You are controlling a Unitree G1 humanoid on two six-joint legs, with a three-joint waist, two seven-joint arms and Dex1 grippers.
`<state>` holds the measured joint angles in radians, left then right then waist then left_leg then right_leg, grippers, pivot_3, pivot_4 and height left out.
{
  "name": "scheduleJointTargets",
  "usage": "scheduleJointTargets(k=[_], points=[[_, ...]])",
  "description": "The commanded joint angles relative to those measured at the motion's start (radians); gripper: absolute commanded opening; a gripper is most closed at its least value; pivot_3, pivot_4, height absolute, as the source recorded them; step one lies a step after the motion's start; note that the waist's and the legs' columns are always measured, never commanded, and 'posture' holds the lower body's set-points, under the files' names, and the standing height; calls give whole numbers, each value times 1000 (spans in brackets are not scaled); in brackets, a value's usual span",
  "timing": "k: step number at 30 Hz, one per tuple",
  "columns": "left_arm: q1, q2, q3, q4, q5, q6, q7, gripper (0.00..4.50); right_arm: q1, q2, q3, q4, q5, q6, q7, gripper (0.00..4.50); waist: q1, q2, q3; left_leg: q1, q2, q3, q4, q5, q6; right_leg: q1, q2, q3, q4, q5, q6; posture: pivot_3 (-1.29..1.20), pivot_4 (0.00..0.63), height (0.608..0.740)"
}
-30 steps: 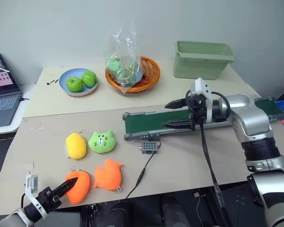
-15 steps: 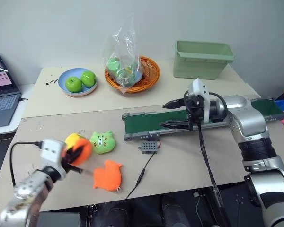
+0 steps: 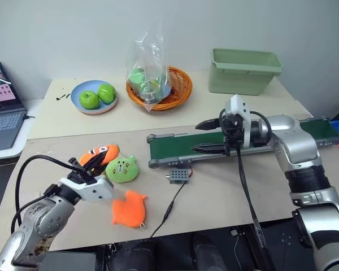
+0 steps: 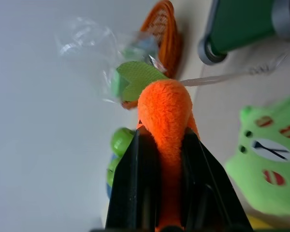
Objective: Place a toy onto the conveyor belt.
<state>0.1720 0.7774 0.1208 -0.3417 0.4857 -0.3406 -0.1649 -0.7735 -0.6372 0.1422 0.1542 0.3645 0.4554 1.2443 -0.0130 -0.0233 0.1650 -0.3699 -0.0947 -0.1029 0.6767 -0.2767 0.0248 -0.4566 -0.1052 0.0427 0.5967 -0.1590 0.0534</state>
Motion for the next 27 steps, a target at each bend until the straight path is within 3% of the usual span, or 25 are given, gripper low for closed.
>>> scheduleJointTargets(k=[1, 16, 27], points=[[-62, 25, 6, 25, 79, -70, 37, 425, -1, -9, -39, -40, 8, -15, -11, 4500, 0, 0, 0, 0, 0, 0, 0, 0, 0, 0, 0, 0, 0, 0, 0, 0, 150, 740], [-561, 3, -297, 410, 96, -272, -131, 425, 93, -64, -93, -191, 46, 57, -65, 4500, 1, 0, 0, -1, 0, 0, 1, 0, 0, 0, 0, -1, 1, 1, 1, 0, 150, 740], [-859, -88, -461, 785, 216, -432, -62, 425, 186, -105, -160, -336, 93, 143, -143, 4500, 4, 0, 0, -2, -1, 0, 3, 1, -1, 0, 1, -1, 2, 1, 2, 0, 150, 740]])
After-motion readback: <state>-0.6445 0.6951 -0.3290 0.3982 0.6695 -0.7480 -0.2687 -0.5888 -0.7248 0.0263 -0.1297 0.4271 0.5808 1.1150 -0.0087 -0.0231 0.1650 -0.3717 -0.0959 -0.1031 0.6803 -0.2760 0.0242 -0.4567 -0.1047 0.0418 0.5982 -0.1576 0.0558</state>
